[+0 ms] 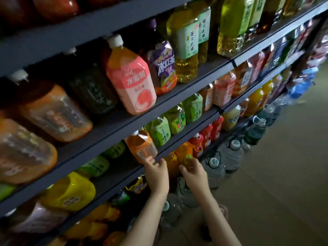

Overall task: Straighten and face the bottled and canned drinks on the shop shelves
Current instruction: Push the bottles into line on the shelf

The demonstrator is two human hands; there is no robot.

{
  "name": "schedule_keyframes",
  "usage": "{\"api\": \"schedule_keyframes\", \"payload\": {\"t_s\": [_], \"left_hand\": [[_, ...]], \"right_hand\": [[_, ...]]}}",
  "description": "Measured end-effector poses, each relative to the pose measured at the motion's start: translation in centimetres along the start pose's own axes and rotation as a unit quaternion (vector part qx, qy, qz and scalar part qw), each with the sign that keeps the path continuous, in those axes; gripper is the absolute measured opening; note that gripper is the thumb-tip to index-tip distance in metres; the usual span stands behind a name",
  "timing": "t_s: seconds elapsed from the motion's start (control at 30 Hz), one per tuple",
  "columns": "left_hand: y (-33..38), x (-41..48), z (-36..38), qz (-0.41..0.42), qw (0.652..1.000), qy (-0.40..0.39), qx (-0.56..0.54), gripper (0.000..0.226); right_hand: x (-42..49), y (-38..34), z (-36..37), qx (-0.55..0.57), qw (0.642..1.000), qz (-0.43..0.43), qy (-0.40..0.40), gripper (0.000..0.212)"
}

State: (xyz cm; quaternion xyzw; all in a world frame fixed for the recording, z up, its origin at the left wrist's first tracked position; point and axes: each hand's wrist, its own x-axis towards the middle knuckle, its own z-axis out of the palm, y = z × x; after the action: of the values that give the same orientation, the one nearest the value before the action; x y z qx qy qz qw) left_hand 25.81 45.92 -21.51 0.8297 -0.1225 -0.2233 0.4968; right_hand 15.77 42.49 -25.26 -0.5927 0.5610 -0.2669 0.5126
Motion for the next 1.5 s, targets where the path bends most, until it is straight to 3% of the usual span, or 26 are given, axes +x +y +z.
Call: {"api": "schedule_keyframes", "payload": {"t_s": [0.27,0.33,0.43,0.57,0.8,1.07,1.23,1.33,1.5], "left_hand": [[0.2,3.3,1.0,0.033,0.992,0.117,0.013,0.057],[0.1,3.5,1.6,0.046,0.993,0.107,0.016,0.052],[1.8,2.7,2.9,0.042,0.999,0.022,0.014,0.04],[5.1,1.9,4.2,0.037,0.998,-0.044,0.034,0.047],[8.3,0.1,8.1,-0.011,0.999,-0.014,0.04,0.047],[11.9,-4.6,11.6,-0.093,0.993,0.076,0.007,0.044],[13.0,-4.2,11.0,-0.116,0.988,0.098,-0.015,0.052],[13.1,-2.4,11.5,-0.115,0.987,0.108,-0.026,0.051],[11.0,1.6,15.9,-0.058,0.991,0.118,-0.014,0.049]], "right_hand": [[1.8,0.0,1.8,0.012,1.0,0.005,-0.017,0.032],[2.4,-0.3,2.0,0.012,1.0,0.006,-0.016,0.033],[3.7,-2.1,1.0,0.002,1.0,-0.005,-0.01,0.038],[5.9,-4.8,-1.2,-0.015,0.999,-0.029,-0.017,0.028],[9.3,-4.4,-6.7,-0.038,0.998,0.023,-0.055,0.033],[12.5,-6.6,-13.5,-0.096,0.982,-0.032,-0.162,0.016],[15.9,-9.6,-12.5,-0.116,0.976,-0.05,-0.178,0.027],[19.2,-10.6,-11.5,-0.166,0.967,-0.078,-0.178,0.047],[26.3,-8.2,-9.8,-0.181,0.957,-0.2,-0.107,0.065]]}}
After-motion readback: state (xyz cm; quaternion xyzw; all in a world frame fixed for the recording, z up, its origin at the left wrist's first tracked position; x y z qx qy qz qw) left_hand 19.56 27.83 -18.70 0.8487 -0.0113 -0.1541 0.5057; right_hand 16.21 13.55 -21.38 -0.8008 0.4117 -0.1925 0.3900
